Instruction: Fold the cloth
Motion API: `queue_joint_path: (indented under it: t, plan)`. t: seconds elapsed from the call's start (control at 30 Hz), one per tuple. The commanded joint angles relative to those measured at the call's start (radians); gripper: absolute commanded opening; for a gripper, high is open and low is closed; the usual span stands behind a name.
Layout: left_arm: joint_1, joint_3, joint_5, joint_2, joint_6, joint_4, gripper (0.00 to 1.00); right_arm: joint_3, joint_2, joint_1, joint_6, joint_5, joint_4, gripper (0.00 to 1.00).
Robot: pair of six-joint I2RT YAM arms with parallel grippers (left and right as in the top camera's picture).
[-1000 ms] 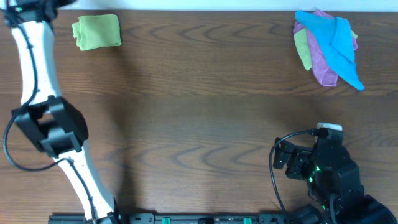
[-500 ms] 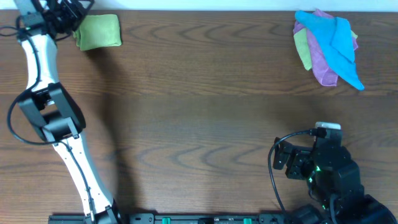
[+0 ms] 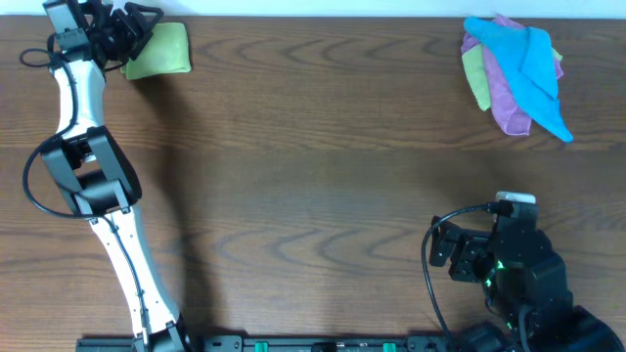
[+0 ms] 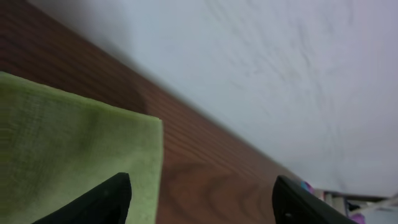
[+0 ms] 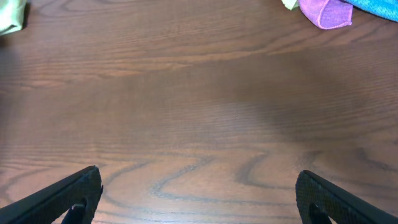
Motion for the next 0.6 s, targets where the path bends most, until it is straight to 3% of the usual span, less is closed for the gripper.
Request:
queue_joint_path:
  t: [0.0,0.27,0.47,0.57]
  plan:
    - [0.005,0.001,-0.033,0.050,-0.004,0.029,0.74,-0.008,0.001,0.006,-0.014,-0.003,0.003,0.99]
    - [0.005,0.001,-0.086,0.121,-0.056,0.142,0.74,-0.008,0.001,0.006,-0.010,-0.003,0.003,0.99]
    - [0.005,0.001,-0.180,0.128,-0.051,0.140,0.75,-0.008,0.001,0.006,-0.010,-0.003,0.010,0.99]
    - [0.005,0.001,-0.158,0.128,-0.052,0.157,0.76,-0.008,0.001,0.006,-0.010,-0.003,0.015,0.99]
